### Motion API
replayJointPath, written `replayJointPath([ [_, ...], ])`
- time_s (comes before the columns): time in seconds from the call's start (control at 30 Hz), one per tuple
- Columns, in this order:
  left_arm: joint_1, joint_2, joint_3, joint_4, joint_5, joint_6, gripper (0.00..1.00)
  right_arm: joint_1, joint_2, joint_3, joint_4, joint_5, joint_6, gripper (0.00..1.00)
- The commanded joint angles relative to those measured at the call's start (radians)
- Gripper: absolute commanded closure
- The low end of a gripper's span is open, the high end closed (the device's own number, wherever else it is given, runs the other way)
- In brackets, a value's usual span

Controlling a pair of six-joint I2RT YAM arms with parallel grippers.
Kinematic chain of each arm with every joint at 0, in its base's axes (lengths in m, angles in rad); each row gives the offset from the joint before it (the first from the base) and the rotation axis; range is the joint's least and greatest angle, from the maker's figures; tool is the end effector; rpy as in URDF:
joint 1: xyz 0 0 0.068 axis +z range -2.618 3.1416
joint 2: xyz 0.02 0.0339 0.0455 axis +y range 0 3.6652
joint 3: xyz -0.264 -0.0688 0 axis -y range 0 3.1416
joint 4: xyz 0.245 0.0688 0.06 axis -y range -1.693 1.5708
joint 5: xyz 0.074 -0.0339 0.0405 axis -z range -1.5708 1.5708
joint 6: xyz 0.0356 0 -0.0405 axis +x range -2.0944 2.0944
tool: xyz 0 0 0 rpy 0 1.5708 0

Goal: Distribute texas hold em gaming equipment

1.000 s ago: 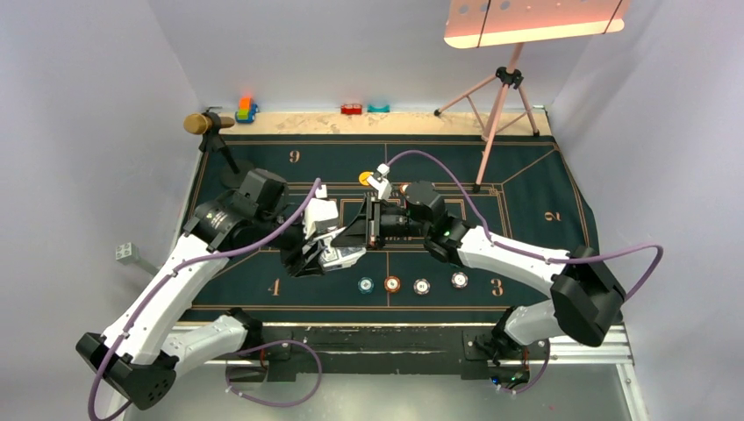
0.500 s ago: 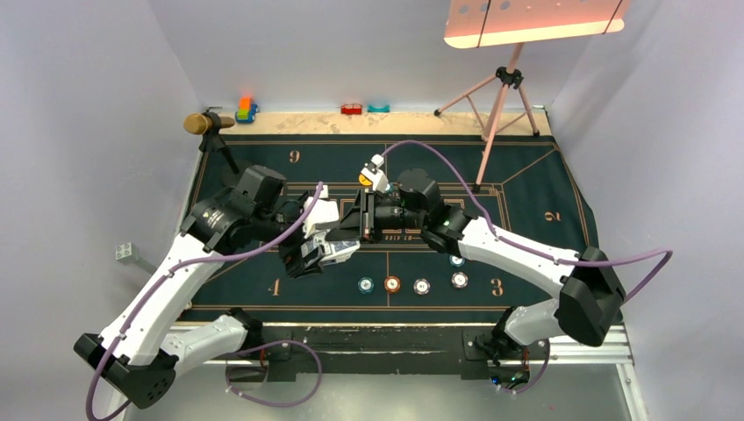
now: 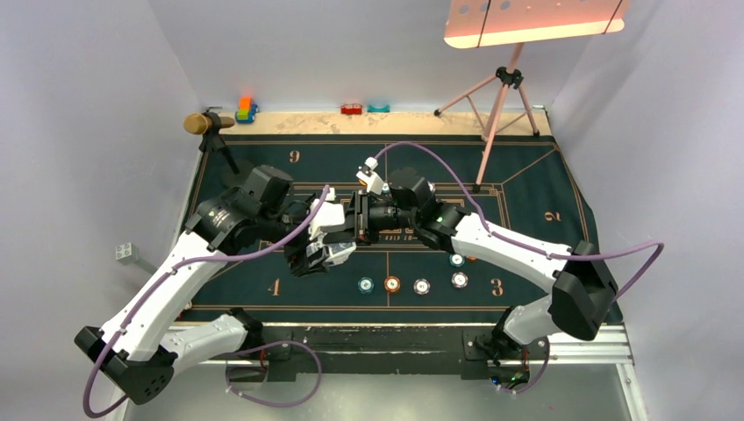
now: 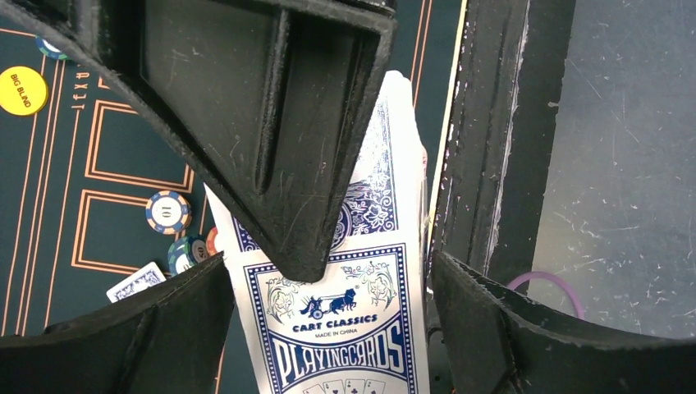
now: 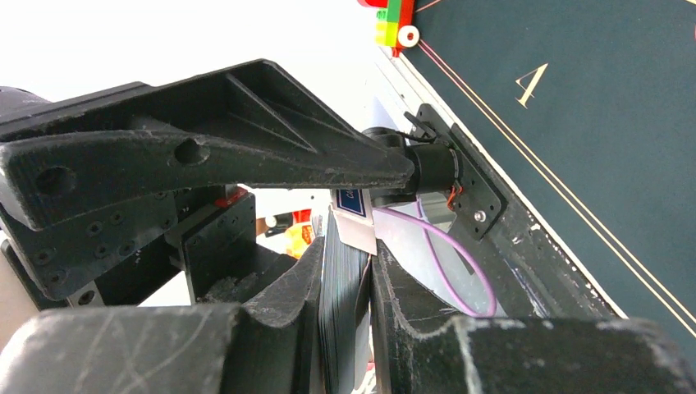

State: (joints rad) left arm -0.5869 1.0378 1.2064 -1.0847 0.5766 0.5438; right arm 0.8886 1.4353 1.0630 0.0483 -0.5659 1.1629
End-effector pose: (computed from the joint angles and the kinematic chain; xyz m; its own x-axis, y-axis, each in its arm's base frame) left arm 0.1396 -0.1161 0.3588 -0.1820 0.6420 -0.7448 0.9756 0.2127 -0.0550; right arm 0.1952 0.2705 0.3087 -0.9752 0.0284 -0.2193 -0.2028 0.2815 0.9379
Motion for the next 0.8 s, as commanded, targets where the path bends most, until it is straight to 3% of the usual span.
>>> replayJointPath([
  [0.0, -0.011, -0.003, 0.009, 0.013, 0.022, 0.027, 0.13, 0.004, -0.004, 0.061, 0.021, 0.004, 0.012, 0.84],
  [0.13, -0.014, -0.014, -0.007, 0.004, 0.011, 0.033, 0.22, 0.004, -0.004, 0.064, 0.017, 0.004, 0.017, 0.77],
  [0.27, -0.013, -0.022, -0.007, 0.011, -0.006, 0.014, 0.31, 0.004, -0.008, 0.075, -0.004, 0.013, 0.009, 0.55],
  [0.33, -0.014, -0.026, -0.002, 0.019, -0.018, -0.005, 0.35, 0.004, -0.012, 0.072, -0.01, 0.015, 0.006, 0.48],
  [0.57, -0.014, -0.03, -0.009, 0.032, -0.033, -0.05, 0.42, 0.004, -0.037, -0.006, 0.045, 0.012, 0.046, 0.48],
  [0.77, -0.012, -0.01, 0.005, 0.03, -0.059, -0.054, 0.42, 0.012, -0.045, -0.02, 0.038, 0.005, 0.026, 0.48],
])
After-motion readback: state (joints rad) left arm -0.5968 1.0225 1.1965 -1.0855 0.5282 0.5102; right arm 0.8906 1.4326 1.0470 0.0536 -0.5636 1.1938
